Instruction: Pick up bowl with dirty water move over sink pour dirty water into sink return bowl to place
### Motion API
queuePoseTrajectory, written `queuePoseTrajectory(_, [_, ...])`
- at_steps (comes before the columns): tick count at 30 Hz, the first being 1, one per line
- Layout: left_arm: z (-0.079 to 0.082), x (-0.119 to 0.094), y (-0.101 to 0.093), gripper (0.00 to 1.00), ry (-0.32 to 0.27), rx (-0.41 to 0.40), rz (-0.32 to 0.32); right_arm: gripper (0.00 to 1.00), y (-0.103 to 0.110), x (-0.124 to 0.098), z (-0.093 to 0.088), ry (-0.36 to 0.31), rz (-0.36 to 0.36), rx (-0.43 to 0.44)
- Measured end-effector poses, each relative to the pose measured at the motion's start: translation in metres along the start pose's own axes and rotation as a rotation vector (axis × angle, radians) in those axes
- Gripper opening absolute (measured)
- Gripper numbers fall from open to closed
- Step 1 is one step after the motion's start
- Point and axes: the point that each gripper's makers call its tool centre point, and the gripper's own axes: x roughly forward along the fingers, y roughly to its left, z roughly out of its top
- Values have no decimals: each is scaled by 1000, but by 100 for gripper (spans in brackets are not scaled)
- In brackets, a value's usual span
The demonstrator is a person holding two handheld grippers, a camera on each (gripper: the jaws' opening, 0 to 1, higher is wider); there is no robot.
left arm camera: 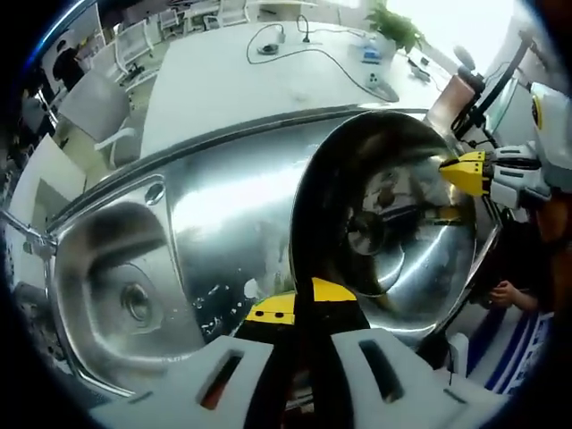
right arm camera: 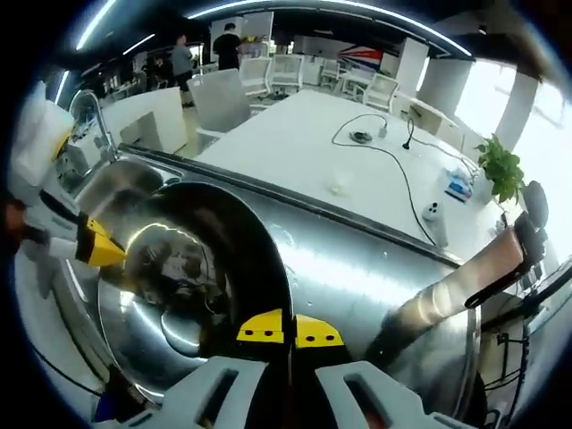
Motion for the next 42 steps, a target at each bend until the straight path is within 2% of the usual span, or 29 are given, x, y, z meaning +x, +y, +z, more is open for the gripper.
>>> queuePoseTrajectory(5, [-4,-4,13,0,-10,-23,10,0,12,3,11,-8,11,-20])
queuePoseTrajectory(24, [-36,-35,89,0,-39,-152,59,0,93,16,61,-45,80,-134])
queuePoseTrajectory(29, [-45,-41,103,0,-48,-171,78,0,109,19,67,-50,90,-153])
queuePoseTrajectory(34, [-51,-48,116,0,-60,-187,94,0,124,20,76,-65,103,-166])
queuePoseTrajectory(36, [-53,-52,125,0,-79,-207,103,0,132,20,83,-79,105,-177])
queuePoseTrajectory(42, [-62,-62,148,0,-87,-239,138,0,160,23,102,-106,123,-211])
